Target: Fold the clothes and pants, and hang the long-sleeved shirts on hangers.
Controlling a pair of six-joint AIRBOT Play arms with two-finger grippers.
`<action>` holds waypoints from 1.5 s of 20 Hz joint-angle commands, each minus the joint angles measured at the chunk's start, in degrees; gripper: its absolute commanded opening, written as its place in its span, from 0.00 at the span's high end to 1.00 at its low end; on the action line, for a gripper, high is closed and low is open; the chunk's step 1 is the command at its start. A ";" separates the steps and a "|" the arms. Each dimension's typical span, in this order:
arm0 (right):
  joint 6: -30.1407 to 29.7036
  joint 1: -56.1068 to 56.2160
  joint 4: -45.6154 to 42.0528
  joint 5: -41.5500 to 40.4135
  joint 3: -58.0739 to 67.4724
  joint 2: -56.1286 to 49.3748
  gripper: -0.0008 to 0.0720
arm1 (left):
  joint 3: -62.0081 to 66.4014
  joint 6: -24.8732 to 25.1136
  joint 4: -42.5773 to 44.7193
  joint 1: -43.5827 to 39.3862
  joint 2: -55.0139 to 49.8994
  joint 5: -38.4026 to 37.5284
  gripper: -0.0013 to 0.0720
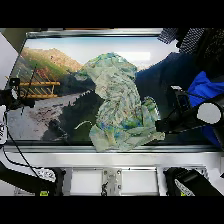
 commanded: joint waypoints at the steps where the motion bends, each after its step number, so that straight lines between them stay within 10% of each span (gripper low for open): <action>1: 0.00 0.07 0.02 0.00 -0.02 -0.02 0.97 | 5.79 -0.17 0.42 0.11 -5.18 -6.75 0.07; 7: 0.00 0.07 0.02 0.00 -0.02 -0.04 0.97 | 7.15 -0.61 0.42 0.04 -7.19 -7.98 0.10; 9: 0.00 0.07 0.02 0.00 -0.02 -0.04 0.97 | 7.15 -0.61 0.39 0.04 -7.19 -8.00 0.48; 15: 0.00 0.07 0.00 0.00 -0.02 -0.04 0.97 | 7.15 -0.79 0.39 -0.02 -7.19 -7.58 0.49; 17: 0.00 0.07 0.02 0.00 -0.02 -0.04 0.97 | 7.15 -0.74 0.39 -0.02 -7.17 -7.78 0.95; 30: 0.00 0.07 0.00 0.00 -0.02 -0.04 0.97 | 7.13 -0.24 0.39 -1.36 4.81 -8.76 0.97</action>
